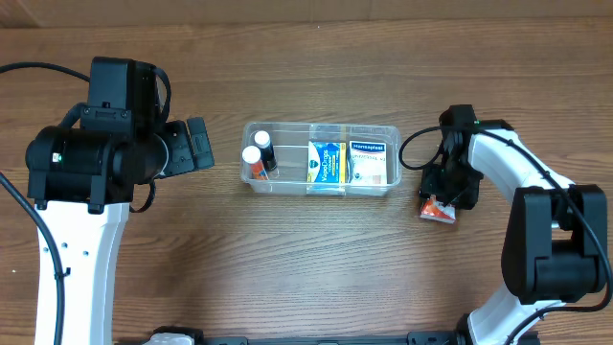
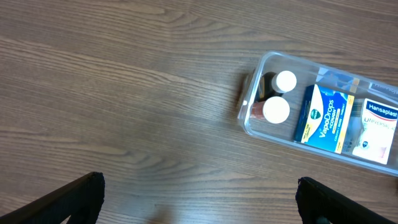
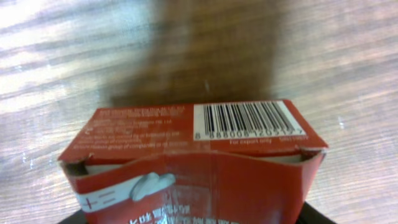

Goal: Pack container
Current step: 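Push the red box down into the container beside the bottles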

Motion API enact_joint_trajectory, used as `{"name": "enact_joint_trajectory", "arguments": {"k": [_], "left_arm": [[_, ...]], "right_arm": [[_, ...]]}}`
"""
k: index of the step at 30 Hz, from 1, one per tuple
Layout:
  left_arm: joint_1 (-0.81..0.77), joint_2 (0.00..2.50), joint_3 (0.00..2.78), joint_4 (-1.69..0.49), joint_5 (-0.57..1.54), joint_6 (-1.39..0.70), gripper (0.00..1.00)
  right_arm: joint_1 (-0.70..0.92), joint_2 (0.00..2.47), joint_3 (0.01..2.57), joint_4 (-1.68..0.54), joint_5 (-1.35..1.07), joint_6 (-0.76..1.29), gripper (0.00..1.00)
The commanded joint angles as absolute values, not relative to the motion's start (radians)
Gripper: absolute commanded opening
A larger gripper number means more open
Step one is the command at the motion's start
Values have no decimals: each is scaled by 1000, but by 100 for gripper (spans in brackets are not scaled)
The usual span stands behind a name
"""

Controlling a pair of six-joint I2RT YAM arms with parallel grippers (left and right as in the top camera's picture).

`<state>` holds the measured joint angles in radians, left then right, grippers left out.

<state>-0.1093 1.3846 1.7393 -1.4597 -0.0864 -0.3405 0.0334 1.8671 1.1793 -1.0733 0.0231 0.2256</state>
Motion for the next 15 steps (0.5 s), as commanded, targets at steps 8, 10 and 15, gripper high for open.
{"name": "enact_joint_trajectory", "arguments": {"k": [8,10,15], "left_arm": [[-105,1387,1737,-1461,-101,-329,100],[-105,1387,1737,-1462,-105,-329,100],[-105,1387,1737,-1462,-104,-329,100]], "right_arm": [[234,1647,1782,-1348,19,266,56],[316,1636,1839,-1340,19,266,56],[548,1682,1853,-1217,24,369,56]]}}
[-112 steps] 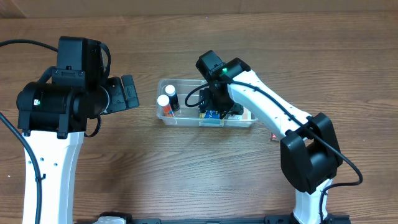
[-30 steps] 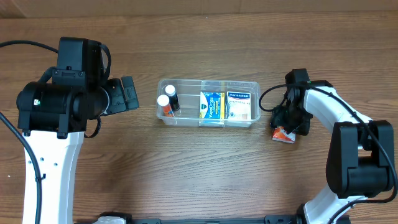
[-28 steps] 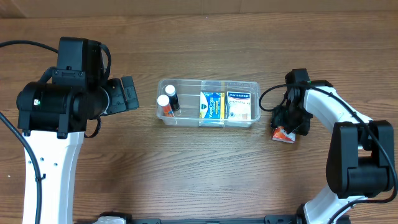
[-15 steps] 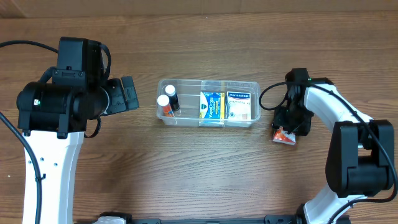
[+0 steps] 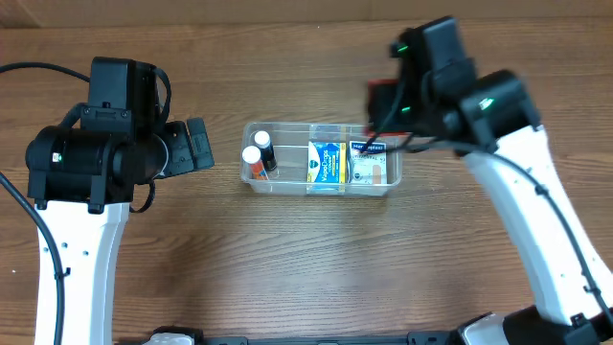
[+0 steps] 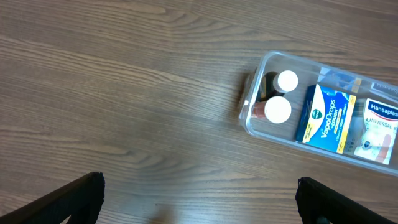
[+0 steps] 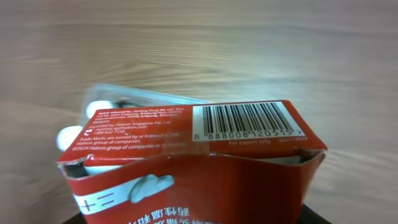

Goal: Pack container
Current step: 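Push the red box down into the container beside the bottles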

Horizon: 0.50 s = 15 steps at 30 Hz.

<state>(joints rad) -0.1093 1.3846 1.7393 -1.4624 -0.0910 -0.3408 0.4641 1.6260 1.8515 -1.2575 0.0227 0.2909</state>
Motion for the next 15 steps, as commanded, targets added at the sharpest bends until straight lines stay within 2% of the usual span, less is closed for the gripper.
{"name": "enact_joint_trajectory", "arguments": {"k": [1,6,15], "left_arm": [[-105,1387,1737,-1463,-104,-329,100],[-105,1387,1737,-1464,-104,-329,100],[-105,1387,1737,-1466,-105,-328,100]], "right_arm": [[582,1706,1853,-1195,24,391,56],[675,1850,1853,-1132,24,477,56],[705,2060,1853,-1093,-12,499,56]]}}
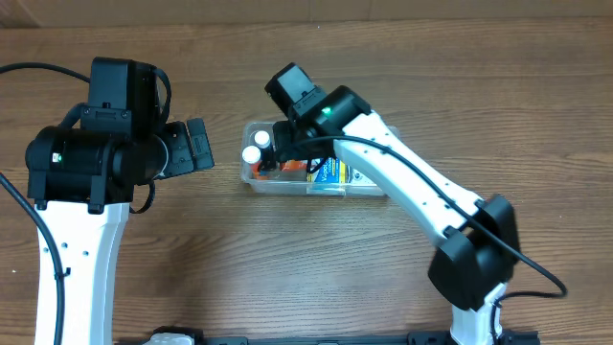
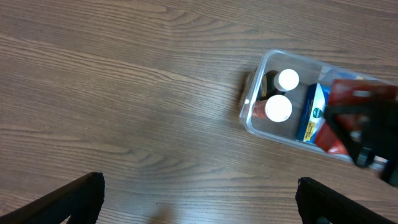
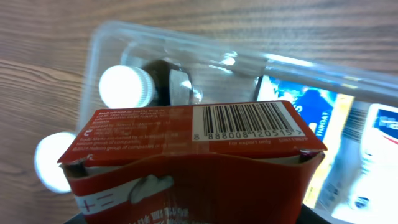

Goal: Pack container
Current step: 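Push the red box down into the container beside the bottles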

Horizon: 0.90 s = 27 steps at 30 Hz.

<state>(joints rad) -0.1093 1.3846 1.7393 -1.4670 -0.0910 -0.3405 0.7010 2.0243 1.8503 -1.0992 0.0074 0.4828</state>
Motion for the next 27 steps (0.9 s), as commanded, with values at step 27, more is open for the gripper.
{"name": "enact_joint_trajectory", "arguments": {"k": [27], "left_arm": [[-105,1387,1737,-1470,-105,-328,100]], "right_arm": [[705,2187,1851,-1052,-13,685,56]]}}
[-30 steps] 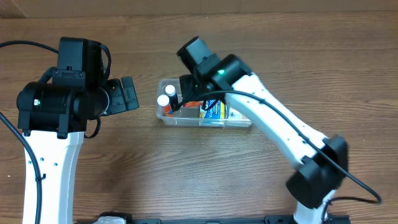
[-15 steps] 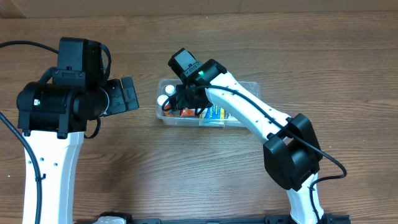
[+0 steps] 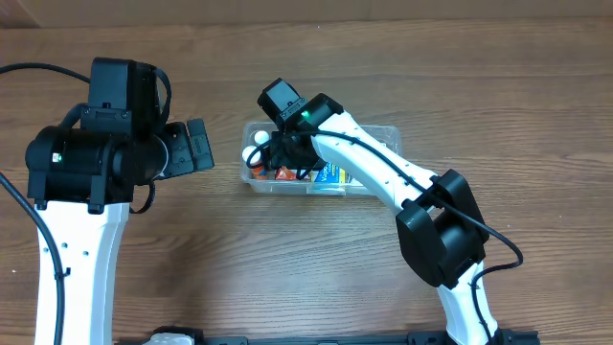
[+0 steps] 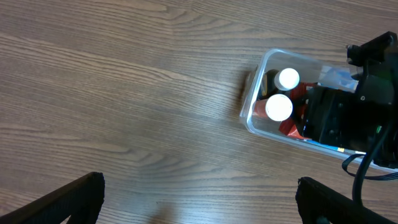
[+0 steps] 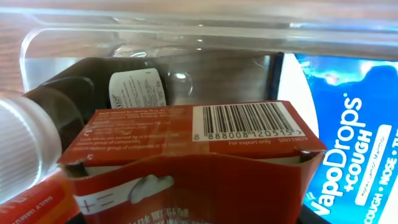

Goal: Pack container
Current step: 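Push the red box down into the container beside the bottles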

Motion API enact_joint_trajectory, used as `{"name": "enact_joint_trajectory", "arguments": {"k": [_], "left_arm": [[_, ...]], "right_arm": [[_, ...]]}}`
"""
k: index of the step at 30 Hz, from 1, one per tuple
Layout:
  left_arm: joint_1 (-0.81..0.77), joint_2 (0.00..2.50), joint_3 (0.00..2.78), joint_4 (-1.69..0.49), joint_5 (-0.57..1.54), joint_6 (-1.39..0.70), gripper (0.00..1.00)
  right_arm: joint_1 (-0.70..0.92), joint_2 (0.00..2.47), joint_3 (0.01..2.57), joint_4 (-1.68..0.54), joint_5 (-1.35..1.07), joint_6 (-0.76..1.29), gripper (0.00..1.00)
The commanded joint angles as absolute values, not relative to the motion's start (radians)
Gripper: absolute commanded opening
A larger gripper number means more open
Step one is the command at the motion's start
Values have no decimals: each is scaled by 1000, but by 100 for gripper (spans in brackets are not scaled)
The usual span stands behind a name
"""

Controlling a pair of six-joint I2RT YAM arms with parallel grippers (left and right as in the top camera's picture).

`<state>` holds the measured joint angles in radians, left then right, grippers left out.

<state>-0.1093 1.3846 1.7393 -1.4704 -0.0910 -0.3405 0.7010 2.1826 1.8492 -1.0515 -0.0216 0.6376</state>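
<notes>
A clear plastic container (image 3: pixel 383 134) lies at the table's middle. In its left end stand two white-capped bottles (image 4: pixel 278 108), with a blue VapoDrops box (image 5: pixel 348 137) further right. My right gripper (image 3: pixel 287 161) is down inside the container, shut on a red box (image 5: pixel 193 162) with a barcode, lowered between the bottles and the blue box. The red box shows as a red patch (image 4: pixel 292 124) in the left wrist view. My left gripper (image 4: pixel 199 199) hangs open over bare wood left of the container, with nothing between its fingers (image 4: pixel 68 199).
The wooden table (image 3: pixel 144 278) surrounds the container. The right arm (image 3: pixel 383 172) stretches across the container from the right, covering its middle. The left arm's body (image 3: pixel 105 144) stands at the left.
My right gripper has gone lower with the red box, from just above the container's left part to down inside it beside the bottles. The left gripper has not moved.
My right gripper was shut on the red box lying on the table right of the container. Then it held the box in the air over the container's right end, then over its left part, and now inside it. The left arm stayed still.
</notes>
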Motion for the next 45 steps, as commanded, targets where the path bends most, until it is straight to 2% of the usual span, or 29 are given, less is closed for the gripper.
{"name": "enact_joint_trajectory", "arguments": {"k": [1,4,6,9,11,22,25,26,27,28,29,39,45], "left_arm": [[-105,1387,1737,-1470,-105,-328,100],[-105,1387,1737,-1470,-105,-328,100],[-105,1387,1737,-1470,-105,-328,100],[-105,1387,1737,-1470,-105,-328,100],[-105,1387,1737,-1470,-105,-328,100],[-105,1387,1737,-1470,-107,-328,100],[-105,1387,1737,-1470,-108,-328,100],[-105,1387,1737,-1470,-107,-329,100],[-105,1387,1737,-1470,-108,-328,100],[-105,1387,1737,-1470,-108,-328,100],[-105,1387,1737,-1470,-108,-328,100],[-105,1387,1737,-1470,-108,-328,100],[-105,1387,1737,-1478,-108,-319,100]], "right_arm": [[705,2187,1851,-1052,-13,685,56],[705,2187,1851,-1053,-13,685,57],[705,2187,1851,-1052,-13,685,64],[705,2187,1851,-1052,-13,685,78],[705,2187,1851,-1052,-13,685,83],[705,2187,1852,-1052,-30,665,84],[705,2187,1851,-1053,-99,594,76],[705,2187,1851,-1055,-99,594,64],[705,2187,1852,-1055,-99,594,32],[705,2187,1852,-1055,-98,595,24],[705,2187,1852,-1053,-97,595,20],[705,2187,1852,-1053,-79,594,20],[689,2131,1907,-1136,86,593,18]]}}
